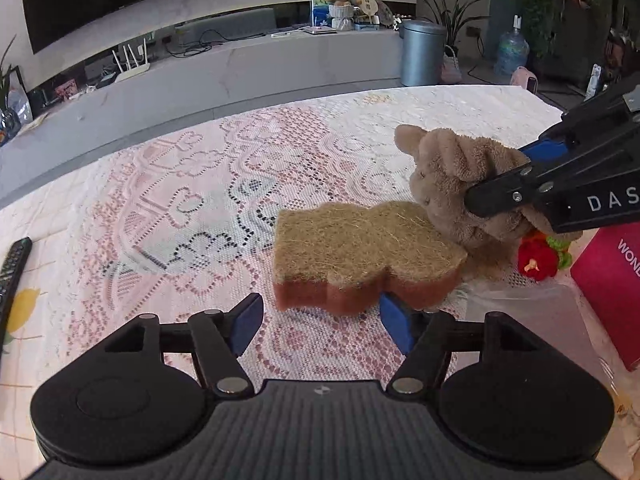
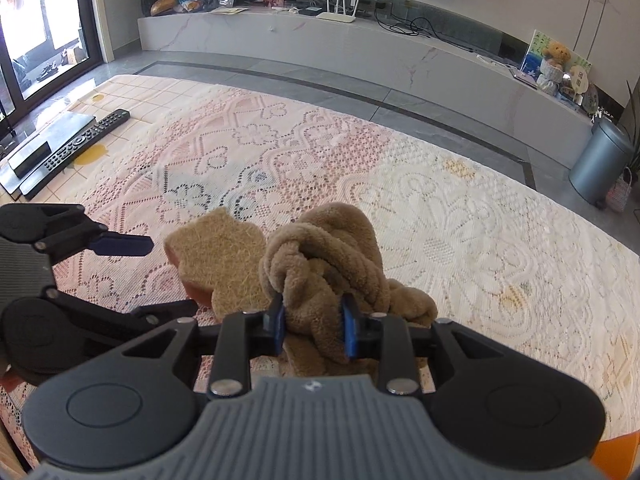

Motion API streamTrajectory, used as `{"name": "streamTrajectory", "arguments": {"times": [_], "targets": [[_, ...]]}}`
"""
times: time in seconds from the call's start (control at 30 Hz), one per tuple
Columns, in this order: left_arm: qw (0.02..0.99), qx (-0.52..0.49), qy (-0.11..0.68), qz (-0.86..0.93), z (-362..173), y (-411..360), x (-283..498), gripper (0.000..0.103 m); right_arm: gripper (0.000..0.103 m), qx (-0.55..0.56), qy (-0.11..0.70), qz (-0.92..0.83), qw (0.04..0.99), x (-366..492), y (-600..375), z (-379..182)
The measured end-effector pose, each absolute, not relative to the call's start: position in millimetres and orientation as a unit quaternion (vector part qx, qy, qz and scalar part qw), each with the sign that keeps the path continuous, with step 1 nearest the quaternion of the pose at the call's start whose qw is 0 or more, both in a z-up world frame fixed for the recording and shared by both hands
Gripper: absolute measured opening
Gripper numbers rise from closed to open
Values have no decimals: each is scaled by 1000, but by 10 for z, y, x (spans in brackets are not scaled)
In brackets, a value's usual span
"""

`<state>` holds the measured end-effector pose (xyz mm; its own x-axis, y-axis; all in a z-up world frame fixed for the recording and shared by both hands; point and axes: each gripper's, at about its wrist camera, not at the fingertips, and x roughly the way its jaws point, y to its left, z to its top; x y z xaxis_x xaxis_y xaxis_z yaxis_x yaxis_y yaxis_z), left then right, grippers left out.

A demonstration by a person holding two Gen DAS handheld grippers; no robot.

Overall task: Organize soft objects
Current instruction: 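Grasp the brown coir sponge with the left tool while the right tool holds the towel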

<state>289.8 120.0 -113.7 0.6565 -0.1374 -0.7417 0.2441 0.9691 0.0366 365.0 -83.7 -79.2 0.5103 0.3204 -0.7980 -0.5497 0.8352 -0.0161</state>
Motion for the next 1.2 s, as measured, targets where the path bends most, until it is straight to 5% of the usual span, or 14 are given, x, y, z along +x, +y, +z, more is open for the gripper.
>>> {"name": "streamTrajectory", "arguments": {"times": [0.7,0.8,1.2], "targets": [[911,52,383,-142,-1278,1288,3001,87,29,-125,439,258,852,3689,-835,-819],[912,51,380,-147,-1265,1263,2982,74,29,-129,439,259,851,3681,-822,-822],[919,89,365,-119,-1183,1114,2836,50,30,-138,434,257,852,3647,-808,-824]]}}
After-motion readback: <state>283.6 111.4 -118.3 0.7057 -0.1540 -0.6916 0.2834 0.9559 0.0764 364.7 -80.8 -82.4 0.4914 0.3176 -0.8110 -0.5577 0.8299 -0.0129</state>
